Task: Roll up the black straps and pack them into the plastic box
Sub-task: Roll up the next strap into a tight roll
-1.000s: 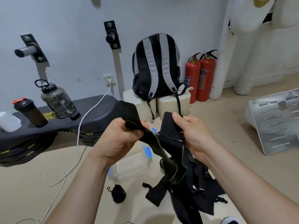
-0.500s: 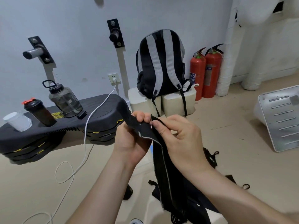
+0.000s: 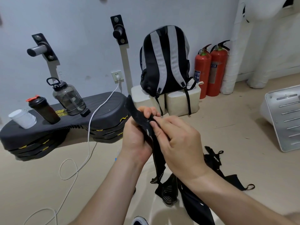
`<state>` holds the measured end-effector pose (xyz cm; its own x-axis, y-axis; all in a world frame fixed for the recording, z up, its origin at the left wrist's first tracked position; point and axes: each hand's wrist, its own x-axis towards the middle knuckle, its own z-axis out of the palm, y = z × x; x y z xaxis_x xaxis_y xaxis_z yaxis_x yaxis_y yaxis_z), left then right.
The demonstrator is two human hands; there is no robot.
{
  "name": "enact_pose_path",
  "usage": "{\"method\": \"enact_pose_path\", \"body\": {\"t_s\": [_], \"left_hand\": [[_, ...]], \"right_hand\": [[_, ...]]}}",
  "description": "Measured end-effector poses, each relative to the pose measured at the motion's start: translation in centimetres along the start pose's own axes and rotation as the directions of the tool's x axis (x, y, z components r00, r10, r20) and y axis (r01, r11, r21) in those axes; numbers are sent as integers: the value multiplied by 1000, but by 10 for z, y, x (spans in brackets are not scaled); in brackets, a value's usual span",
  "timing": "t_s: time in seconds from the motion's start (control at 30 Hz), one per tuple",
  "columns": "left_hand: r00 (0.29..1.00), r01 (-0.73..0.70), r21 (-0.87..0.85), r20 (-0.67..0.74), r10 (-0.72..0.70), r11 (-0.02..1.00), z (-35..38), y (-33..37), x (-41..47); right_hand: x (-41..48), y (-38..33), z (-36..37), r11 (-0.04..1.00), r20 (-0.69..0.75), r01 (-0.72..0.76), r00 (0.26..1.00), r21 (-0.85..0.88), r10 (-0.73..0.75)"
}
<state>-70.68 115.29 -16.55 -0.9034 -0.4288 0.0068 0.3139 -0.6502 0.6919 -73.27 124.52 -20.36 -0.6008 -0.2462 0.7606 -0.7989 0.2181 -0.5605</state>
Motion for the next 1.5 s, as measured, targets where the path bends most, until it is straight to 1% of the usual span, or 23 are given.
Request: {"method": "enact_pose_path", "body": {"t_s": [0.13,0.27,0.4,0.43,0.5,0.57,0.63,0.73,0.8,0.87,0.93,0.97,1.03,1.07,1.1,1.17,1.2,1.27,1.3,1.33,1.43,1.5], "left_hand": [[998,-41,2,-49,41,999,0,-5,-1],[995,-43,-58,-96,38,997,0,-11,-1],[995,-45,-87,-92,37,995,-2,-14,0],[995,-46,-81,-89,39,996,-3,-14,1],[994,-39,-66,-102,32,997,-9,-15,4],[991,-41,-49,-133,34,998,-12,-17,7],[979,-41,-65,-201,27,997,-12,-18,7],[954,-17,-95,-299,-12,995,-9,-18,6],[955,8,-112,-295,-41,994,-6,-16,5],[952,33,-156,-296,-79,987,-4,-13,5],[937,34,-174,-336,-92,984,-2,-9,7],[925,26,-155,-370,-82,988,0,-7,8],[892,4,-31,-452,-18,999,6,-7,10],[885,-12,50,-465,33,999,9,-7,9],[894,-27,126,-440,80,992,11,-6,8],[939,-63,252,-312,142,966,12,-1,6],[967,-73,349,-205,152,934,9,3,6],[990,-108,578,-8,138,809,1,11,5],[990,-128,632,36,136,764,-2,13,4],[988,-133,646,30,149,751,-5,12,3],[981,-117,561,-61,182,819,0,7,1],[974,-119,551,-95,204,826,3,4,1]], "right_hand": [[-4,-3,4,999,71,10,997,-53,-7],[-8,-8,8,994,97,29,995,-108,-18],[-9,-14,8,983,124,35,992,-181,-13],[-9,-15,7,983,165,24,986,-183,6],[-9,-19,4,985,307,3,950,-172,51],[-9,-24,-1,986,464,-12,881,-165,88],[-7,-25,-6,987,554,-22,826,-159,108],[-4,-21,-8,993,597,-61,794,-102,110],[-4,-18,-8,993,591,-108,799,-37,109],[-3,-15,-9,973,539,-212,832,88,133],[-2,-10,-9,885,500,-384,839,262,216],[-2,-8,-9,839,503,-443,828,315,248],[-3,-7,-8,824,480,-455,836,338,264],[-3,-7,-7,813,460,-469,839,345,289],[-1,-8,-8,786,446,-505,831,358,331],[8,-5,-13,706,428,-592,795,389,430],[13,-2,-18,652,424,-634,769,416,478],[22,3,-28,535,438,-696,717,478,542],[25,5,-32,506,448,-710,703,490,553],[26,7,-34,501,455,-715,697,487,554],[25,10,-33,485,514,-731,682,480,520],[25,13,-31,477,569,-738,673,478,472]]}}
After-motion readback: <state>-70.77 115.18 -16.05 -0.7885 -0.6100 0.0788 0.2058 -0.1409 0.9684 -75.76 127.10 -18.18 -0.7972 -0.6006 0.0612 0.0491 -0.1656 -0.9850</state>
